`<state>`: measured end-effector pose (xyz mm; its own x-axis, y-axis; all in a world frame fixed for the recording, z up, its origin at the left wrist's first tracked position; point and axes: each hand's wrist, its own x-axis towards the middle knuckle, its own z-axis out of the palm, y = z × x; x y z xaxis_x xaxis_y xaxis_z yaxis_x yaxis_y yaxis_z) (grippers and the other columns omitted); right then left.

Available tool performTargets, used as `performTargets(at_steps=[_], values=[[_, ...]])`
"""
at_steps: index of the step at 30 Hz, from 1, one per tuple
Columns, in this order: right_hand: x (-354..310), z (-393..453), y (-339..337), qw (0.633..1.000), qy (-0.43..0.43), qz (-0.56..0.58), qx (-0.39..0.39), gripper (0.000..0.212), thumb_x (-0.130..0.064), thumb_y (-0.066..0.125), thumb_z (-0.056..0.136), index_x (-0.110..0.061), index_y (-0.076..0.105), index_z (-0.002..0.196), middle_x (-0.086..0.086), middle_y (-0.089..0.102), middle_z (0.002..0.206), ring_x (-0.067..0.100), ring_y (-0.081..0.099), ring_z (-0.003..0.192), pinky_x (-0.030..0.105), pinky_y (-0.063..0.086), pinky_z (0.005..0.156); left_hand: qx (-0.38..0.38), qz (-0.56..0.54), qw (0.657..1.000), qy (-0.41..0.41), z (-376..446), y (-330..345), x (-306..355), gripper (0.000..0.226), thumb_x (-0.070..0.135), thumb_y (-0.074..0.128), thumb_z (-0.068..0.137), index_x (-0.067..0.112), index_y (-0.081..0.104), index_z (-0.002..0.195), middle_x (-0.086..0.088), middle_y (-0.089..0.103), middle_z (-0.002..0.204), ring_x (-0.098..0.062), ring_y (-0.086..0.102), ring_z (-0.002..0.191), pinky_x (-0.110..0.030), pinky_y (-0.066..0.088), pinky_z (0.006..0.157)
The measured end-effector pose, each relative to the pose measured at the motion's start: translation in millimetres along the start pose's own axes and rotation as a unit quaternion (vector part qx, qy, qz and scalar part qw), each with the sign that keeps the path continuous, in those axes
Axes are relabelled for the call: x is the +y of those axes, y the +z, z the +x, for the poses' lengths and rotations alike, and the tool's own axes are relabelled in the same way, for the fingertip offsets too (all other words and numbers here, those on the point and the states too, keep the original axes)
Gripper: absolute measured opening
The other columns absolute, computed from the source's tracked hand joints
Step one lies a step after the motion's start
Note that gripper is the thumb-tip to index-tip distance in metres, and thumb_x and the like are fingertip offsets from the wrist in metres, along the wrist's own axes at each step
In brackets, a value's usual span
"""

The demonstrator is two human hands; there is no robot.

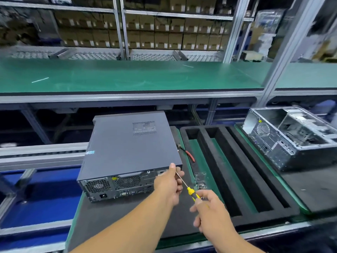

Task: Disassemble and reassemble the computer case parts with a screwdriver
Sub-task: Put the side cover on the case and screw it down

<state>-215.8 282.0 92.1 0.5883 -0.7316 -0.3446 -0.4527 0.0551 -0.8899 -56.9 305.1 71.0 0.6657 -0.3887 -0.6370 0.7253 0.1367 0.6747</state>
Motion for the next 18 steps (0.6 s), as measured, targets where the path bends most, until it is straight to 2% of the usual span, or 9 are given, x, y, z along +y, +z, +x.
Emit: performTargets(at_steps=[4,8,18], values=[[-4.0,-1.9,11.0,1.000,0.008,0.013,0.008,0.017,-0.021,0.049,0.105,-0.033,0.061,0.106,0.002,0.074,0.078,0.020,0.059,0.050,0.028,0.041,0.047,-0.038,0.023,0.999,-0.008,6.6,-4.0,4.2,0.022,0.016,0.053,0.104,0.003,0.071,0.106,-0.007,0.075,0.081,-0.009,0.043,0.047,-0.021,0.030,0.040],[-7.2,-2.9,20.3,0.999,0.016,0.027,0.030,0.017,-0.021,0.048,0.106,-0.032,0.062,0.105,0.002,0.074,0.078,0.019,0.059,0.050,0.029,0.042,0.049,-0.047,0.055,0.997,-0.016,7.9,-7.7,11.7,0.025,-0.003,0.049,0.092,0.002,0.072,0.101,-0.007,0.076,0.080,-0.009,0.048,0.047,-0.021,0.031,0.042],[-10.5,-3.7,35.3,0.997,0.030,0.044,0.061,0.018,-0.022,0.049,0.105,-0.032,0.063,0.105,-0.001,0.074,0.078,0.014,0.059,0.050,0.029,0.043,0.049,-0.069,0.071,0.994,-0.052,10.6,-10.1,20.0,0.021,-0.001,0.051,0.099,0.004,0.070,0.093,-0.007,0.073,0.079,-0.009,0.047,0.053,-0.019,0.031,0.046]])
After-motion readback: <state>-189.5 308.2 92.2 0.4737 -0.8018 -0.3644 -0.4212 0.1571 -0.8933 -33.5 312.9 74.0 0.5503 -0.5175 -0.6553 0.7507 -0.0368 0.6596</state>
